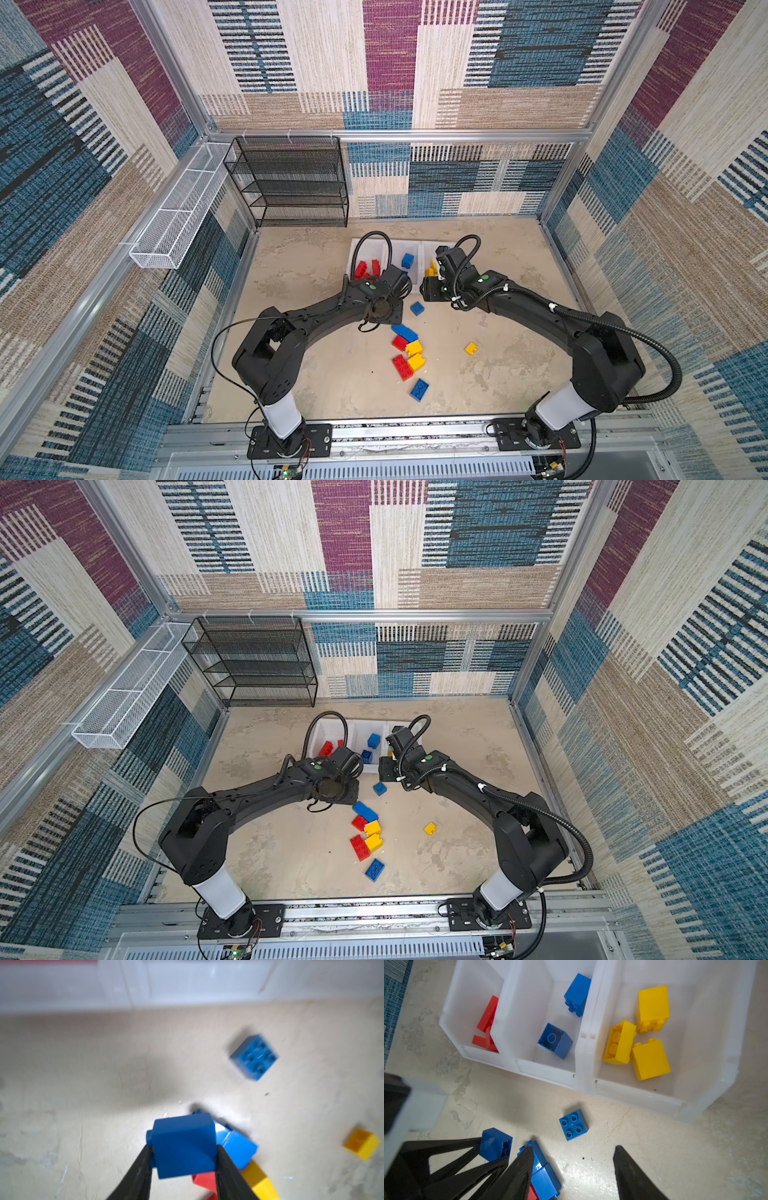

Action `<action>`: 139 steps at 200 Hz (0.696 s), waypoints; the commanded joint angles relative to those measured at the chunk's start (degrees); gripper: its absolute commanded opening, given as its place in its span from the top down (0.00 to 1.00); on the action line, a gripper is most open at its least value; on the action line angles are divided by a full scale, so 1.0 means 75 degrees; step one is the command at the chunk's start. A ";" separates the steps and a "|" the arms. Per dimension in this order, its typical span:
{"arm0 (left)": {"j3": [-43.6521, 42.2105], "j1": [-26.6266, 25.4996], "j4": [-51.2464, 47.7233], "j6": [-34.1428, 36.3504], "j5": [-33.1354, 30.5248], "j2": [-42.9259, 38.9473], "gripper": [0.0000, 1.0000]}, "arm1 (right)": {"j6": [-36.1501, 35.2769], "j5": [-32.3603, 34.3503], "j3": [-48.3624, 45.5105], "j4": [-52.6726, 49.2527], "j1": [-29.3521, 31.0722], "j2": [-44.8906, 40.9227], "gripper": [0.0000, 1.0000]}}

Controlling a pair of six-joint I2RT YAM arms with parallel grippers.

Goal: Sort the legos into containers by color
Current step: 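Carry the blue brick into the middle bin and release it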

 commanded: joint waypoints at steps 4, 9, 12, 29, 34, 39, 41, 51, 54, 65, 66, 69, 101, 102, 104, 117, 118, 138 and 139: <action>0.1207 0.0221 -0.0227 0.0966 -0.0192 0.0536 0.56 | 0.0009 0.0263 0.0023 -0.0026 -0.0001 -0.0223 0.36; 0.1510 0.0296 -0.0294 0.1073 -0.0179 0.0745 0.56 | 0.0007 0.0280 0.0000 -0.0040 0.0001 -0.0271 0.36; 0.1709 0.0337 -0.0332 0.1124 -0.0169 0.0885 0.56 | -0.0008 0.0289 -0.0018 -0.0053 0.0000 -0.0297 0.36; 0.2813 0.0579 -0.0660 0.1311 -0.0009 0.1721 0.56 | -0.0004 0.0344 -0.0147 -0.0112 -0.0023 -0.0483 0.36; 0.3122 0.0652 -0.0742 0.1335 0.0057 0.1960 0.56 | 0.0011 0.0359 -0.0199 -0.0122 -0.0030 -0.0542 0.36; 0.3414 0.0710 -0.0823 0.1378 0.0087 0.2161 0.56 | 0.0029 0.0368 -0.0249 -0.0125 -0.0034 -0.0602 0.36; 0.3527 0.0737 -0.0853 0.1384 0.0091 0.2257 0.56 | 0.0037 0.0362 -0.0272 -0.0125 -0.0033 -0.0627 0.36; 0.4044 0.0844 -0.0985 0.1425 0.0112 0.2642 0.56 | 0.0086 0.0370 -0.0386 -0.0136 -0.0035 -0.0743 0.36; 0.4183 0.0867 -0.0994 0.1441 0.0132 0.2744 0.56 | 0.0106 0.0368 -0.0415 -0.0137 -0.0030 -0.0778 0.36; 0.4643 0.0957 -0.1028 0.1469 0.0165 0.3072 0.56 | 0.0165 0.0379 -0.0522 -0.0137 -0.0035 -0.0885 0.36; 0.4686 0.0967 -0.1033 0.1475 0.0174 0.3103 0.56 | 0.0163 0.0381 -0.0532 -0.0143 -0.0036 -0.0901 0.36; 0.4807 0.0991 -0.1044 0.1485 0.0198 0.3179 0.56 | 0.0191 0.0381 -0.0555 -0.0148 -0.0036 -0.0926 0.36; 0.5902 0.1103 -0.1317 0.1712 0.0377 0.3905 0.50 | 0.0311 0.0392 -0.0646 -0.0254 -0.0044 -0.0808 0.36; 0.5919 0.1105 -0.1319 0.1713 0.0385 0.3918 0.50 | 0.0312 0.0393 -0.0641 -0.0266 -0.0046 -0.0810 0.36; 0.5958 0.1100 -0.1320 0.1737 0.0409 0.3936 0.49 | 0.0310 0.0397 -0.0631 -0.0283 -0.0044 -0.0802 0.36; 0.6249 0.1106 -0.1471 0.1790 0.0398 0.4108 0.41 | 0.0442 0.0435 -0.0765 -0.0206 -0.0047 -0.0947 0.35; 0.6274 0.1106 -0.1483 0.1793 0.0390 0.4125 0.41 | 0.0448 0.0438 -0.0788 -0.0177 -0.0047 -0.0985 0.35; 0.6454 0.1106 -0.1648 0.1768 0.0249 0.4149 0.34 | 0.0526 0.0304 -0.1236 0.0204 -0.0047 -0.1370 0.35; 0.6447 0.1106 -0.1648 0.1765 0.0245 0.4139 0.34 | 0.0519 0.0291 -0.1246 0.0203 -0.0047 -0.1372 0.35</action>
